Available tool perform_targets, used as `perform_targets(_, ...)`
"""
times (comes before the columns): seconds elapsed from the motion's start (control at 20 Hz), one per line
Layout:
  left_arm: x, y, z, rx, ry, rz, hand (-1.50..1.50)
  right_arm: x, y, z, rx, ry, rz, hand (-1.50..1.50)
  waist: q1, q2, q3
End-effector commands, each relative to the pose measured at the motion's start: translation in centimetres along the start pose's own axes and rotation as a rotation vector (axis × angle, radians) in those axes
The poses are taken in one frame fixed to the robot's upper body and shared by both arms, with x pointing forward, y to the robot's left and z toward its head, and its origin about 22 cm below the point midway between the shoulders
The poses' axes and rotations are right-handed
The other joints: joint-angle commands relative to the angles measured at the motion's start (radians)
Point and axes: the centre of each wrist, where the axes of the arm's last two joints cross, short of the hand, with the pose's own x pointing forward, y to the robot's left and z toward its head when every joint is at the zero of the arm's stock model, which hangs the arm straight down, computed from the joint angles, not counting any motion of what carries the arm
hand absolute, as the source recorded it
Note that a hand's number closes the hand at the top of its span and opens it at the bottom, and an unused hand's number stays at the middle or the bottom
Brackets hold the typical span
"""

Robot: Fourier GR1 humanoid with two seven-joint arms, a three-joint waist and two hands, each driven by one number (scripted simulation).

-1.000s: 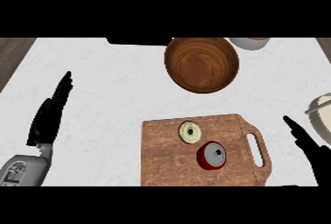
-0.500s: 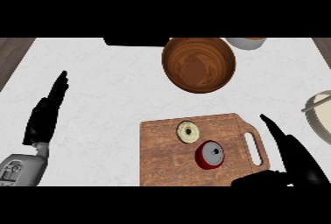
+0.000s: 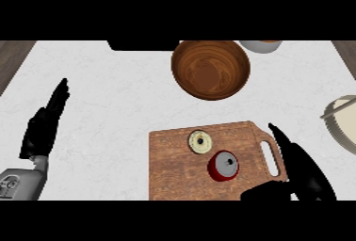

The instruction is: Pick the can from the cutting board and place it in the tiered basket

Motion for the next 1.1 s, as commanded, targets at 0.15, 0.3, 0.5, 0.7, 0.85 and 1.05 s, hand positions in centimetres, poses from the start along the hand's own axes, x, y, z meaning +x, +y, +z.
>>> perform_targets(0.15,0.3,-0.4,0.0,0.011,0.002,0.007,0.00,1.6,1.8,0.0,-0.047,0.177,0.050,-1.50,-0.011,-0.002,0.001)
perform_targets(0.3,0.0,0.0,-0.2,0.016,0.002,-0.006,0.00,2.4,2.5,-0.4,-0.014,0.176,0.063,-1.50,-0.012,-0.001,0.000)
perform_targets(0.5,-0.4,0.8,-0.1,0.035,-0.007,-0.005,0.00,1.7,2.5,-0.2,0.017,0.203,0.078,-1.50,-0.023,-0.004,0.000)
perform_targets(0.7,-0.9,-0.3,0.1,0.014,0.016,0.012,0.00,2.9,4.2,-1.2,0.020,0.219,0.051,-1.50,-0.016,-0.001,0.000)
perform_targets(0.85,0.2,-0.7,-0.2,0.019,0.011,0.011,0.00,2.8,4.7,-2.0,0.013,0.257,0.058,-1.50,-0.011,-0.001,0.002)
perform_targets(1.05,-0.3,-0.1,0.0,0.020,0.017,-0.004,0.00,3.0,7.0,-1.2,0.008,0.253,0.065,-1.50,-0.013,-0.002,0.003)
